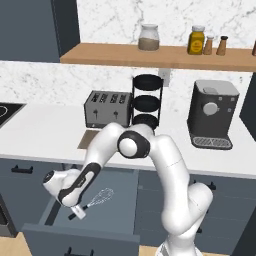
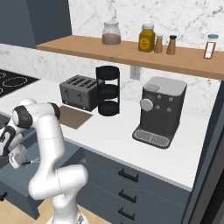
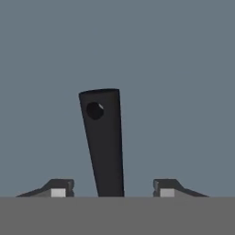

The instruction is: Pick the whisk from the drawer and place it on the counter.

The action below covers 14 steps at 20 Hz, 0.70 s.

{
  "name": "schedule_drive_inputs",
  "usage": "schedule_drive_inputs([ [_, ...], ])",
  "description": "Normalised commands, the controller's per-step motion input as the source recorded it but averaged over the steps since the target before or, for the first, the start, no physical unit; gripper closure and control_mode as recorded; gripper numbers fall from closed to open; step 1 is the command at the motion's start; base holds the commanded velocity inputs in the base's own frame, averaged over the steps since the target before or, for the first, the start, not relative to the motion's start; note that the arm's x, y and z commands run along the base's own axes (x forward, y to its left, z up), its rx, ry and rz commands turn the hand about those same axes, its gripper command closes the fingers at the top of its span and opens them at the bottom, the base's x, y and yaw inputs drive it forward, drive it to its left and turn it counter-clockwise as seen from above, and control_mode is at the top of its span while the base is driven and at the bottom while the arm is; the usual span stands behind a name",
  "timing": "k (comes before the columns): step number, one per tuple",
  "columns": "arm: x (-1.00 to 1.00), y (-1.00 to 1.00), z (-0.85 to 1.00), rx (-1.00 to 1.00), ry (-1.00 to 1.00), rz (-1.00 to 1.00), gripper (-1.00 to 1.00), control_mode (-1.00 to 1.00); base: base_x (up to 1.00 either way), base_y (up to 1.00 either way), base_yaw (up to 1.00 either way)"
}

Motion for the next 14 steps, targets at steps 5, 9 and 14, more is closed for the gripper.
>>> schedule_drive_inputs([
  [5, -0.09, -0.34, -0.3, 0.0, -0.09, 0.01, 1.0, -1.0, 0.0, 0.0, 0.0],
  [9, -0.18, -0.53, 0.13, 0.07, -0.29, 0.0, 1.0, -1.0, 0.0, 0.0, 0.0],
  [14, -0.06, -0.66, 0.93, 0.19, -0.31, -0.03, 1.0, -1.0, 0.0, 0.0, 0.0],
])
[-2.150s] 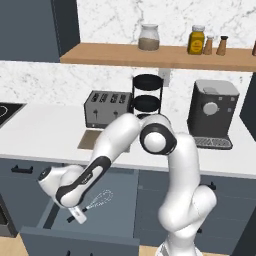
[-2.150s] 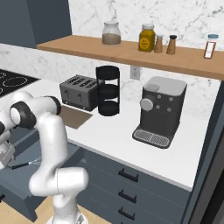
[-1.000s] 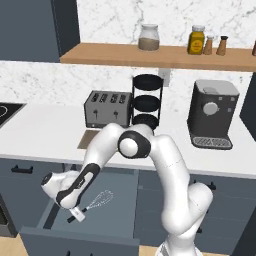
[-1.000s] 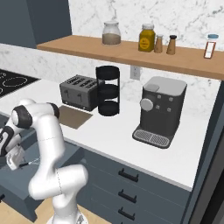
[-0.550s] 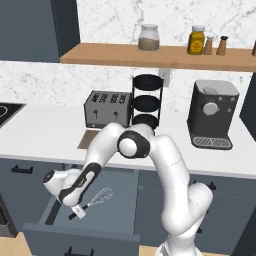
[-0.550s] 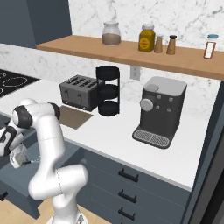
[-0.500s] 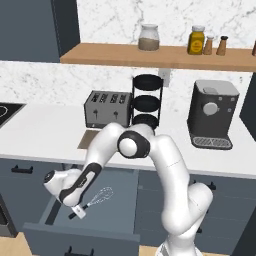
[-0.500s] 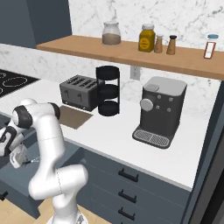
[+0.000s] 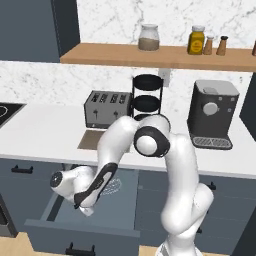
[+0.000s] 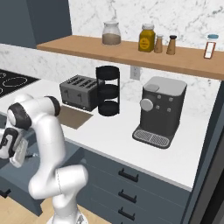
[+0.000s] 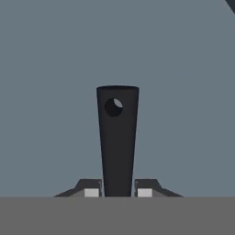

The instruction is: Pick the whisk from the drawer and place it on the counter.

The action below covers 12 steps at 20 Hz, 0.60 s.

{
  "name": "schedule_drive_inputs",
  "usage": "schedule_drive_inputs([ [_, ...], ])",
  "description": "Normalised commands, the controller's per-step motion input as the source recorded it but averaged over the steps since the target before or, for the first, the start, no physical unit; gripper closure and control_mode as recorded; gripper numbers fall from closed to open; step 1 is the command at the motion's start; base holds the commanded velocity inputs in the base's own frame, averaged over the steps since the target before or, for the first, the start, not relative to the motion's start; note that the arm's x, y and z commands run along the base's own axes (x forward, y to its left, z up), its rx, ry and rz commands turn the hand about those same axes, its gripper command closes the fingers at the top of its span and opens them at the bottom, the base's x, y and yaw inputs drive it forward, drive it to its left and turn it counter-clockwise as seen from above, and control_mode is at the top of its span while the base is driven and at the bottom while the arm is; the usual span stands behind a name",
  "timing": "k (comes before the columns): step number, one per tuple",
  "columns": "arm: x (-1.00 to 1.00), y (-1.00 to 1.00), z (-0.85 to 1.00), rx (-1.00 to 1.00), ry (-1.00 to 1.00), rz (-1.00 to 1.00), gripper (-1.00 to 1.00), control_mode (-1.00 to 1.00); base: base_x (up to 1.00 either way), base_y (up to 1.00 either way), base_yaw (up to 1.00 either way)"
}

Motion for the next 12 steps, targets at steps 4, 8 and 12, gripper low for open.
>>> schedule_drive_inputs([
  [4, 0.0, -0.59, 1.0, 0.22, -0.28, -0.11, 1.0, -1.0, 0.0, 0.0, 0.0],
  [8, 0.0, -0.37, 1.0, 0.14, -0.25, -0.13, 1.0, -1.0, 0.0, 0.0, 0.0],
  [12, 0.03, -0.22, 1.0, 0.09, -0.23, -0.11, 1.0, -1.0, 0.0, 0.0, 0.0],
])
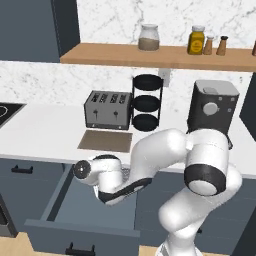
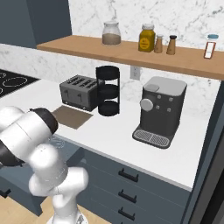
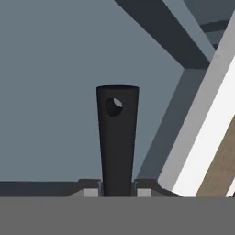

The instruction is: Pick the whisk from the drawer and place it on the counter.

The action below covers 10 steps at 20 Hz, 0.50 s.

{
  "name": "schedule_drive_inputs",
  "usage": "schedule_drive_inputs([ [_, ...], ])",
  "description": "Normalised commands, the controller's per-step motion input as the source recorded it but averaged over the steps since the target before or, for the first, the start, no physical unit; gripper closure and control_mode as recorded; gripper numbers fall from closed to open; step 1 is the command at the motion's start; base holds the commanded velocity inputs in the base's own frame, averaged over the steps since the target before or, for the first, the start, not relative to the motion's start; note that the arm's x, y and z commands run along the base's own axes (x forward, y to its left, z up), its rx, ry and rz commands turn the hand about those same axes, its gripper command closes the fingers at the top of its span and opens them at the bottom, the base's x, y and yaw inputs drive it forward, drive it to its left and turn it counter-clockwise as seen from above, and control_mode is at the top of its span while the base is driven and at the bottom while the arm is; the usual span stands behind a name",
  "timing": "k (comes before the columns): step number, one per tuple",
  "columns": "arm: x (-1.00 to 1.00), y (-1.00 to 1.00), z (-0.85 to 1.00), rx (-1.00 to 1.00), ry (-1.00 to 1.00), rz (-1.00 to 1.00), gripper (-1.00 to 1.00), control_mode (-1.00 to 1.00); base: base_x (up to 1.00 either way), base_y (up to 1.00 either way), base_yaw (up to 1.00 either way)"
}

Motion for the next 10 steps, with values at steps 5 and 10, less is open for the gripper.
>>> schedule_drive_inputs([
  [5, 0.26, -0.37, 1.0, 0.06, -0.09, -0.03, 1.0, -1.0, 0.0, 0.0, 0.0],
  [10, 0.47, -0.69, 1.0, 0.02, 0.05, 0.0, 1.0, -1.0, 0.0, 0.0, 0.0],
])
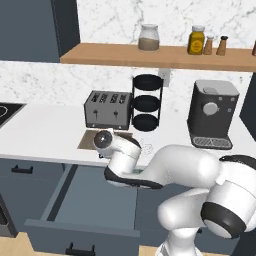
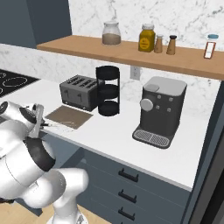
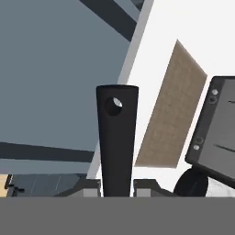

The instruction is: Pick the whisk from the drawer and place it on the counter.

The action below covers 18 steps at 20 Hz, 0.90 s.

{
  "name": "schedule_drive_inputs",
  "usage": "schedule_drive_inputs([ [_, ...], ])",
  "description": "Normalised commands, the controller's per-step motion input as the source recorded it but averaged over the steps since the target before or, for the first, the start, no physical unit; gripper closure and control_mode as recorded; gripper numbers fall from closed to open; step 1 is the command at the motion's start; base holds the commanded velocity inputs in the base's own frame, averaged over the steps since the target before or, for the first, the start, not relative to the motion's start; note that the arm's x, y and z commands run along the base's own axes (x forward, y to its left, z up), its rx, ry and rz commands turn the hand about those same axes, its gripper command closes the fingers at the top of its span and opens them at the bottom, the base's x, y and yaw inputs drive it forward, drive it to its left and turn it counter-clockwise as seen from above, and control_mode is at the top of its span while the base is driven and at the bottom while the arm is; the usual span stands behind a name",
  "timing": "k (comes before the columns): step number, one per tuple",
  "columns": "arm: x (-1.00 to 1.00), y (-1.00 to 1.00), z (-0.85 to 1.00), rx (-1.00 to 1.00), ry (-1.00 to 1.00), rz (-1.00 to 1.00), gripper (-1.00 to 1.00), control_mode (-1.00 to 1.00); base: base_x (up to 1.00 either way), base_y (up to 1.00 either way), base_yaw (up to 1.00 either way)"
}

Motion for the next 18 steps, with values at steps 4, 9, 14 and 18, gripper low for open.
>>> schedule_drive_inputs([
  [4, 0.66, -1.0, 0.49, 0.01, 0.19, 0.08, 1.0, -1.0, 0.0, 0.0, 0.0],
  [9, 0.75, -1.0, 0.02, 0.01, 0.33, 0.12, 1.0, -1.0, 0.0, 0.0, 0.0],
  [14, 0.29, -0.86, -0.14, -0.02, 0.29, 0.06, 1.0, -1.0, 0.0, 0.0, 0.0],
  [18, 0.03, -0.46, -0.4, 0.0, 0.01, -0.01, 1.0, -1.0, 0.0, 0.0, 0.0],
])
